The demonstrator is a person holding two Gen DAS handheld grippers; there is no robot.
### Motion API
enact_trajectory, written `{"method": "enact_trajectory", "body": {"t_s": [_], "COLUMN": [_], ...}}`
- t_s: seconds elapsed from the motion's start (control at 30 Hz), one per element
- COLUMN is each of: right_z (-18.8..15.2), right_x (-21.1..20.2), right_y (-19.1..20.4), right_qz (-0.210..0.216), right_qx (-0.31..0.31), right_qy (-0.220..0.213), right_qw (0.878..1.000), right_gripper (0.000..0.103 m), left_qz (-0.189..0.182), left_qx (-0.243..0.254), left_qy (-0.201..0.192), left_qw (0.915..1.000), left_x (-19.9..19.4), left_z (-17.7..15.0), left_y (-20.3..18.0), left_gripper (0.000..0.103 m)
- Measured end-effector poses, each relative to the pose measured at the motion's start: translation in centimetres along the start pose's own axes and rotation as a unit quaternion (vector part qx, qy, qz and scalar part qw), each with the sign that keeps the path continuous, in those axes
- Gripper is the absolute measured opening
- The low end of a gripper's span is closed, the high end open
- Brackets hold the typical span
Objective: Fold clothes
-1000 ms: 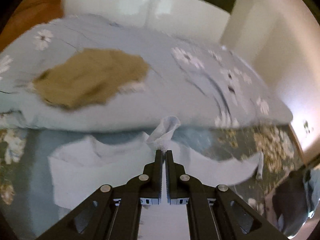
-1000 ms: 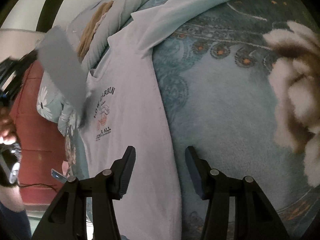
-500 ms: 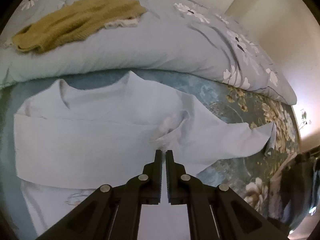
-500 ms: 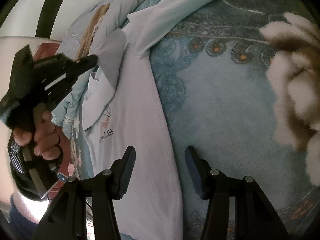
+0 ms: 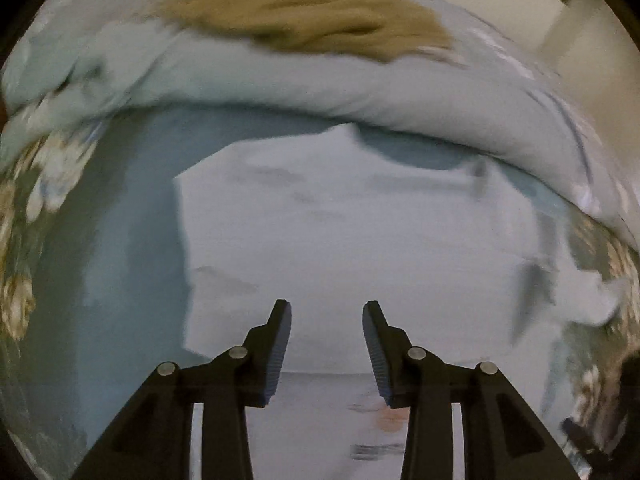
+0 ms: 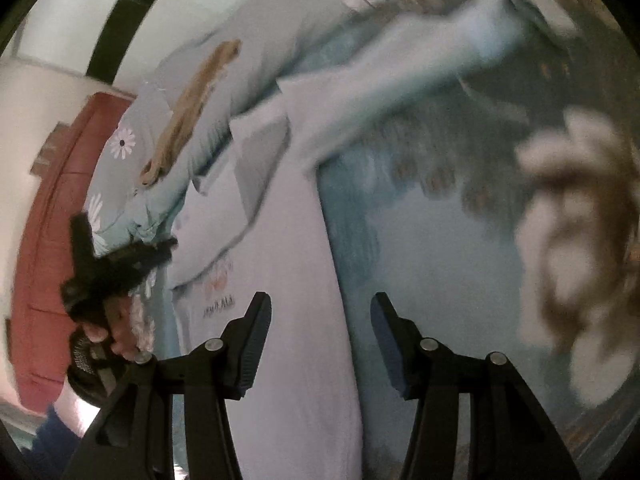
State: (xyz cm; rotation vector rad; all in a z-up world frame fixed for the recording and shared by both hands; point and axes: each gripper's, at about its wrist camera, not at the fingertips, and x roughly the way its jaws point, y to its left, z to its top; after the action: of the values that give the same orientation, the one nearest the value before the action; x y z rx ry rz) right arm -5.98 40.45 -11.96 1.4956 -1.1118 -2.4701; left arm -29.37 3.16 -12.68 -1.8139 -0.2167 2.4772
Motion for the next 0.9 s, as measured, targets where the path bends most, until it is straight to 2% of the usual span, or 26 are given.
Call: {"method": "enact_trajectory", "body": {"t_s": [0.07,0.2,0.4,0.5,0.63,0.67,0.73,0.8,0.9], "right_z": [1.5,4.3,7.6,8.2,8.6,8.6,8.8,9.0,9.3], "right_x": [0.6,4.0,9.5,10.7,10.9,10.6,10.1,9.6,9.3], "right_y": [1.7,4.4,6.9,6.5,5.8,5.7,5.4,5.1,4.7], "right_qz": [-0.003,-0.007,-0.027,-0.044,-0.047,-0.045,-0.040,-0.036,-0.029], "right_qx": [-0.031,-0.051,-0.050,-0.032,-0.013,-0.011,-0.005,0.000,-0.008], "right_qy": [-0.007,-0.003,0.013,0.015,0.006,-0.001,-0.011,-0.016,-0.014], "right_qw": [0.999,0.999,0.998,0.998,0.999,0.999,0.999,0.999,0.999], "right_gripper": [0.053,0.053,0.053,0.053,0.052,0.050,0.035,0.010,0.006], "left_qz": [0.006,-0.012,0.004,0.026,-0.003,-0.006,-0.009,-0.009,-0.007], "left_qx": [-0.019,-0.046,-0.031,-0.038,-0.065,-0.067,-0.069,-0.070,-0.071], "left_qy": [0.004,0.008,-0.009,-0.009,-0.011,-0.012,-0.012,-0.012,-0.013], "left_qw": [0.9998,0.9988,0.9995,0.9989,0.9978,0.9976,0.9975,0.9974,0.9974], "left_x": [0.7,1.3,1.0,1.3,1.3,1.3,1.3,1.3,1.3], "left_z": [-0.1,-0.4,-0.3,-0.5,-1.0,-1.1,-1.3,-1.4,-1.5], "left_y": [1.6,4.1,5.2,6.4,8.2,8.4,8.5,8.4,8.2], "left_gripper": [0.041,0.041,0.041,0.041,0.041,0.041,0.043,0.044,0.044]}}
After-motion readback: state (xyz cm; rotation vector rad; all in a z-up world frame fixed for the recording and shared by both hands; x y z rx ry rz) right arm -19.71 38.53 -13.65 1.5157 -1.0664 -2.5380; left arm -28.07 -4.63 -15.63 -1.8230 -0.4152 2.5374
